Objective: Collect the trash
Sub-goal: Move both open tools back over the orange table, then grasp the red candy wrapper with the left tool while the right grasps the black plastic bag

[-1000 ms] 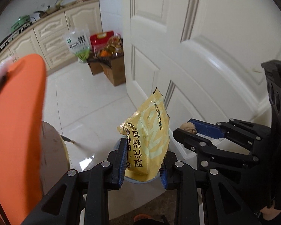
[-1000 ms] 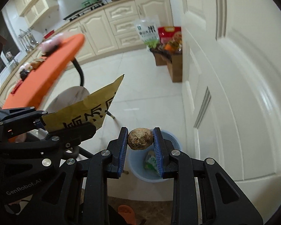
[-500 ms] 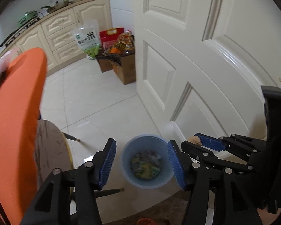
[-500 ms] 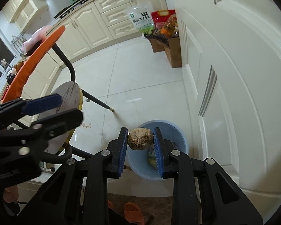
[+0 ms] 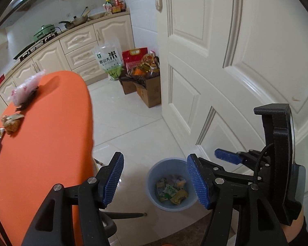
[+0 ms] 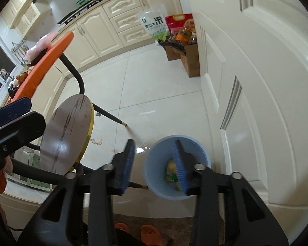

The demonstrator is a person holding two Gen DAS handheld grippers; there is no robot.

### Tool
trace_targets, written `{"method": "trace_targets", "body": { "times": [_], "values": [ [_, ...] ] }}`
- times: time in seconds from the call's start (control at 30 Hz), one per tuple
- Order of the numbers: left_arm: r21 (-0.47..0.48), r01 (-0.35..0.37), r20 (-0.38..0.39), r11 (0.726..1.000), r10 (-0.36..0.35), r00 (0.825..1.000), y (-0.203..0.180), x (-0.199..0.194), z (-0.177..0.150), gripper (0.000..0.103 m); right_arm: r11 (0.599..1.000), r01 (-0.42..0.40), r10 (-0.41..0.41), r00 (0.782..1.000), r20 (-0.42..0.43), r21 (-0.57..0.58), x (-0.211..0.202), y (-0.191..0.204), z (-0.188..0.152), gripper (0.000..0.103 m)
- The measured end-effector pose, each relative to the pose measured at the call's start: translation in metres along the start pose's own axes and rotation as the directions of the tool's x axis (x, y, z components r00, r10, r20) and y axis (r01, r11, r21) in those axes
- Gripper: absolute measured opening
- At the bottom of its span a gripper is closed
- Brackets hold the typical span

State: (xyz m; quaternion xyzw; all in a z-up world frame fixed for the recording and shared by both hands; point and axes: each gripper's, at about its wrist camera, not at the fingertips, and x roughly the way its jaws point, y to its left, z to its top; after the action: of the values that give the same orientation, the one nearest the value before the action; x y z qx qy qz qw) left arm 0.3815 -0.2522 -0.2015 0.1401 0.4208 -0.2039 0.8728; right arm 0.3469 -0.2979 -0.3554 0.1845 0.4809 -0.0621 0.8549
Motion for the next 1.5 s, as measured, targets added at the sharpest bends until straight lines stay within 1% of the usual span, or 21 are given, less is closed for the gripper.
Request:
{"method": "trace_targets", "body": {
  "times": [0.07,0.13,0.17,0.27,0.33,0.43,0.47,0.53,0.57,0.6,0.73,0.77,0.83,0.9,0.97,1.03,1.13,1.2,1.27,1.33,1.5],
  "values": [
    [-0.009,0.012,0.016,1.000,-0.012,1.000,0.005,-0.013,-0.003,0.061,1.000,0.011,-0.011,1.000,0.014,-0.009,-0.009,0.005,0.001,0.044],
    [-0.022,0.027,0.041,0.999,-0.026,0.999,0.007,-0.030,-0.008,0.067,1.000,0.014,-0.013,1.000,0.027,-0.011,-0.020,0.011,0.002,0.047],
    [-0.025,0.024,0.051,0.999,-0.023,0.998,0.011,-0.037,-0.011,0.067,1.000,0.020,-0.020,0.999,0.038,-0.015,-0.028,0.016,0.002,0.048],
    [-0.032,-0.001,0.099,0.999,0.004,0.995,0.019,-0.066,-0.021,0.069,0.999,0.024,-0.021,0.997,0.078,-0.038,-0.052,0.034,0.004,0.053],
    [-0.053,-0.012,0.136,0.999,0.019,0.991,0.029,-0.088,-0.031,0.071,0.998,0.023,-0.017,0.994,0.105,-0.057,-0.067,0.048,0.007,0.058],
    [-0.091,-0.028,0.195,0.995,0.045,0.980,0.044,-0.128,-0.050,0.073,0.995,0.026,-0.011,0.987,0.159,-0.096,-0.096,0.075,0.009,0.059],
    [-0.104,-0.038,0.220,0.994,0.060,0.974,0.048,-0.142,-0.057,0.075,0.993,0.022,-0.001,0.983,0.184,-0.113,-0.110,0.088,0.009,0.059],
    [-0.138,-0.070,0.279,0.988,0.107,0.954,0.062,-0.177,-0.075,0.084,0.991,0.025,0.004,0.976,0.216,-0.134,-0.128,0.107,0.009,0.067],
    [-0.150,-0.083,0.296,0.985,0.125,0.947,0.066,-0.187,-0.083,0.086,0.988,0.029,0.008,0.970,0.244,-0.150,-0.142,0.121,0.007,0.068],
    [-0.169,-0.103,0.323,0.980,0.154,0.934,0.074,-0.205,-0.094,0.087,0.987,0.029,0.015,0.964,0.264,-0.161,-0.151,0.131,0.007,0.070],
    [-0.215,-0.137,0.372,0.967,0.211,0.904,0.093,-0.250,-0.129,0.092,0.978,0.027,0.045,0.942,0.334,-0.208,-0.187,0.173,0.001,0.073],
    [-0.229,-0.144,0.382,0.963,0.225,0.897,0.097,-0.260,-0.138,0.094,0.975,0.027,0.053,0.936,0.349,-0.220,-0.196,0.186,-0.001,0.076],
    [-0.253,-0.157,0.402,0.955,0.251,0.880,0.107,-0.281,-0.155,0.097,0.972,0.028,0.063,0.927,0.369,-0.235,-0.206,0.203,-0.001,0.091],
    [-0.289,-0.183,0.416,0.939,0.296,0.860,0.118,-0.300,-0.172,0.099,0.963,0.033,0.077,0.917,0.391,-0.267,-0.218,0.225,-0.004,0.091],
    [-0.311,-0.189,0.427,0.931,0.314,0.848,0.119,-0.311,-0.181,0.102,0.958,0.026,0.095,0.912,0.398,-0.287,-0.225,0.241,-0.006,0.092],
    [-0.335,-0.188,0.441,0.923,0.330,0.835,0.130,-0.322,-0.192,0.102,0.951,0.021,0.114,0.905,0.410,-0.309,-0.229,0.259,-0.005,0.096],
    [-0.359,-0.208,0.430,0.910,0.359,0.828,0.143,-0.323,-0.196,0.102,0.942,0.021,0.130,0.898,0.421,-0.336,-0.230,0.279,-0.004,0.098],
    [-0.383,-0.220,0.419,0.897,0.381,0.824,0.157,-0.323,-0.203,0.102,0.935,0.028,0.132,0.898,0.420,-0.353,-0.224,0.292,0.001,0.098],
    [-0.399,-0.230,0.403,0.888,0.395,0.826,0.166,-0.321,-0.205,0.102,0.931,0.020,0.141,0.902,0.408,-0.365,-0.217,0.299,0.004,0.098],
    [-0.421,-0.245,0.386,0.873,0.417,0.823,0.181,-0.317,-0.208,0.102,0.924,0.021,0.144,0.906,0.398,-0.382,-0.206,0.308,0.009,0.098],
    [-0.440,-0.271,0.328,0.856,0.434,0.839,0.218,-0.290,-0.194,0.102,0.916,0.016,0.140,0.924,0.355,-0.402,-0.173,0.319,0.026,0.098]
  ]
}}
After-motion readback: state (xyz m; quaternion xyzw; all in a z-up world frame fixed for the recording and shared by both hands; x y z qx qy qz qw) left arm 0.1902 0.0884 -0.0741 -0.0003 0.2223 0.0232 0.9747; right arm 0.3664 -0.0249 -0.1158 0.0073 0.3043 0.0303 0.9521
